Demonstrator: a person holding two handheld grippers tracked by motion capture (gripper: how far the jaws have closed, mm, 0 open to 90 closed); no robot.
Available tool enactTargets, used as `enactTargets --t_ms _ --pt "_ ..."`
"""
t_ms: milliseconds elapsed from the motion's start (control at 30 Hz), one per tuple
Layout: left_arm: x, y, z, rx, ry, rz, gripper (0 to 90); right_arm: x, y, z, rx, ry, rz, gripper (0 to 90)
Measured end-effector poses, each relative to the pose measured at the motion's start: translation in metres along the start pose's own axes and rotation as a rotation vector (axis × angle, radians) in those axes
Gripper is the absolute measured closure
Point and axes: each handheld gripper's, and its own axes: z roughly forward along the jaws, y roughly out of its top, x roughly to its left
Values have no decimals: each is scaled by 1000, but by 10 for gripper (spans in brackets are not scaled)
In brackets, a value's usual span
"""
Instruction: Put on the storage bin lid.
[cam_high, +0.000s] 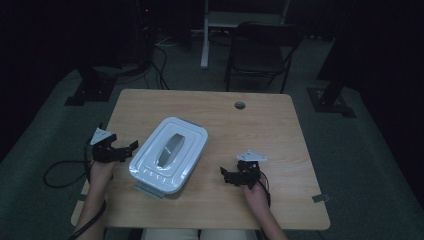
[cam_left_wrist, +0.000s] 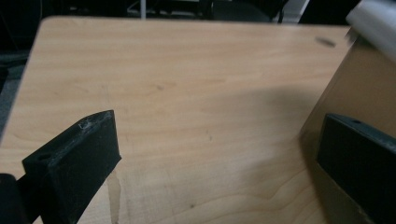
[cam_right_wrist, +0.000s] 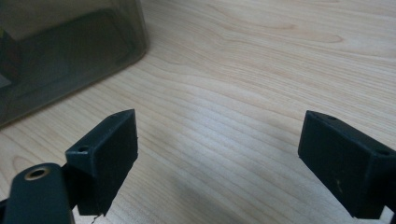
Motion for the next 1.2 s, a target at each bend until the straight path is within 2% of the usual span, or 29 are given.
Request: enactTargets --t_ms 167,300,367,500,600,733,900,1000,1200 --pt "-5 -6 10 24 -18 -2 6 1 0 0 -13 -13 0 120" --pt "-10 -8 17 42 -30 15 6 2 0 0 -17 -34 6 121" --pt "-13 -9 21 45 -43 10 6 3 0 1 -12 -29 10 120" --pt "-22 -10 27 83 -62 48 6 5 0 1 -17 -32 8 120" --pt "-23 -12 27 76 -65 35 6 5 1 1 -27 -31 16 120" --pt "-28 -13 27 92 -81 42 6 5 4 1 -29 -41 17 120" --pt "-40 -15 26 118 -113 48 6 8 7 2 -35 -36 19 120" --pt "-48 -15 27 144 -110 70 6 11 7 3 -33 -38 12 120" --pt "-57 -16 25 156 -102 72 6 9 6 3 -34 -37 17 120"
